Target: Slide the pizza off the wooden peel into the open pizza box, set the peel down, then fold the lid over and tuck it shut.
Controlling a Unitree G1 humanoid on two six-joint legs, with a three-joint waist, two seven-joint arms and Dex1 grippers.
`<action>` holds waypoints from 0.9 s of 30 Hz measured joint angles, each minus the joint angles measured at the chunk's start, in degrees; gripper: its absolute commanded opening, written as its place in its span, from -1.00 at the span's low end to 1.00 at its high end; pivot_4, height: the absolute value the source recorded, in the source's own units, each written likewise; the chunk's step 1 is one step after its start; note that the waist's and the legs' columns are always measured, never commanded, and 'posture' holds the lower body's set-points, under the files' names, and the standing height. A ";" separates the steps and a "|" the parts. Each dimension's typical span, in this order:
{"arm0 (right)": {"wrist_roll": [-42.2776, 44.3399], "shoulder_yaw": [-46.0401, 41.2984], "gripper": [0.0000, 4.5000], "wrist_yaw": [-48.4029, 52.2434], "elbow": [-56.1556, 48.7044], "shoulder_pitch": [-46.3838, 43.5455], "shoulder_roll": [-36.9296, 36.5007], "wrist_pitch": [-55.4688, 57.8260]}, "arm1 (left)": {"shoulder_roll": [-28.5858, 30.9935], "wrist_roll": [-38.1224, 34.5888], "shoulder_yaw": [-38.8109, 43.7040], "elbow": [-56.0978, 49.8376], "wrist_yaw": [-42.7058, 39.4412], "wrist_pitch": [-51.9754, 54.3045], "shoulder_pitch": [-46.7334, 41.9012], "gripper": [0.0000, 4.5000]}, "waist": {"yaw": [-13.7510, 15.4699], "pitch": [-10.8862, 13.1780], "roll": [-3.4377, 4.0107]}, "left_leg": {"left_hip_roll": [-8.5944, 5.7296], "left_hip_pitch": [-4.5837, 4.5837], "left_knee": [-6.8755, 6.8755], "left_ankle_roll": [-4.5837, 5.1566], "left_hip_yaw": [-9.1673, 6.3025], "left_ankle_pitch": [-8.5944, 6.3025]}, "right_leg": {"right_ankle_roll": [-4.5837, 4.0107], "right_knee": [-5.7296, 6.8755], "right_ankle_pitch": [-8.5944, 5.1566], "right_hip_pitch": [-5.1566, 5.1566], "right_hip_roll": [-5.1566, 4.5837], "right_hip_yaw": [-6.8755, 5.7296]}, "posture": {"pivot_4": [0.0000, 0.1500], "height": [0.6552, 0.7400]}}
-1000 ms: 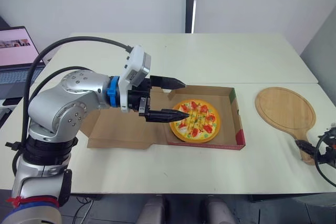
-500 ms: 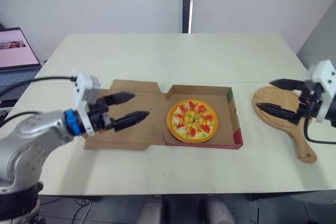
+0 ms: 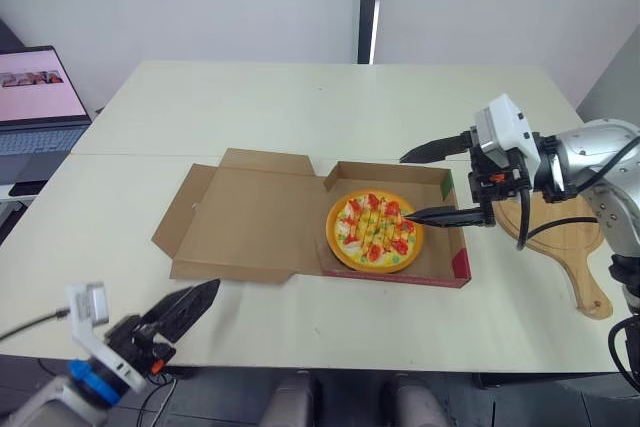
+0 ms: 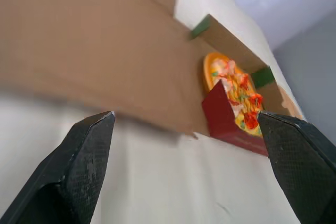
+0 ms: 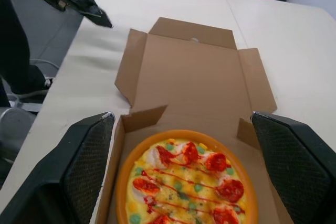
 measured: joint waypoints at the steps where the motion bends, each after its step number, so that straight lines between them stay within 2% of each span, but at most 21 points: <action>1: -0.27 0.39 0.98 0.27 0.38 -0.23 0.31 -0.14 | -1.00 -2.22 -0.80 0.51 2.71 -1.00 0.75 1.00 | 0.14 0.00 0.00 | -0.01 0.01 0.00 0.00 -0.01 0.00 | 0.00 0.00 0.00 0.01 0.00 -0.01 | 1.00 0.72; 5: -0.70 1.41 0.98 1.09 1.69 -0.49 1.14 -0.32 | -3.60 -9.67 -4.78 3.11 11.91 -5.74 -0.53 1.00 | 0.40 -0.01 -0.01 | -0.04 0.00 0.00 0.00 0.00 0.00 | 0.00 0.00 0.00 0.01 0.00 0.00 | 1.00 0.72; 7: -0.93 1.47 0.98 1.35 2.03 -1.24 1.46 -0.29 | -4.35 -11.15 -6.78 4.68 14.82 -7.63 -2.20 1.00 | 0.38 -0.01 -0.01 | -0.04 -0.01 -0.01 0.00 0.02 0.00 | 0.00 0.01 0.00 -0.02 0.01 0.01 | 1.00 0.72; 12: -1.74 1.55 0.98 1.76 2.03 -2.76 1.60 -0.20 | -5.70 -11.07 -11.23 8.16 19.09 -11.30 -6.72 1.00 | 0.37 -0.04 -0.05 | -0.06 -0.01 -0.03 -0.01 0.03 0.00 | 0.00 0.00 0.00 -0.01 0.02 0.01 | 1.00 0.72; 17: -2.52 2.40 0.98 1.97 2.02 -3.35 1.98 -0.10 | -9.06 -7.44 -12.99 11.90 22.48 -17.30 -13.86 1.00 | 0.41 -0.08 -0.13 | -0.07 -0.01 -0.01 -0.03 0.03 0.01 | 0.00 0.02 0.00 -0.01 0.03 0.02 | 1.00 0.72; 22: -2.55 2.48 0.98 1.97 2.02 -3.44 2.09 0.00 | -9.46 -7.30 -13.85 12.25 23.76 -18.73 -15.90 1.00 | 0.20 -0.08 -0.13 | -0.06 -0.02 -0.02 -0.03 0.03 0.02 | 0.00 -0.01 0.00 -0.02 0.04 0.01 | 1.00 0.72; 25: -2.55 2.54 1.00 1.97 2.02 -4.01 2.21 0.05 | -9.45 -7.42 -14.60 12.28 24.45 -18.78 -16.58 0.72 | 0.14 -0.08 -0.13 | -0.06 -0.02 -0.02 -0.03 0.03 0.01 | 0.00 0.00 0.00 -0.02 0.04 0.01 | 1.00 0.72; 27: -2.54 2.54 1.00 1.97 2.01 -4.45 2.21 0.09 | -9.46 -7.68 -14.77 12.27 24.83 -18.81 -16.75 0.43 | 0.12 -0.08 -0.14 | -0.06 -0.02 -0.02 -0.03 0.03 0.01 | 0.00 -0.01 0.00 -0.02 0.04 0.01 | 1.00 0.72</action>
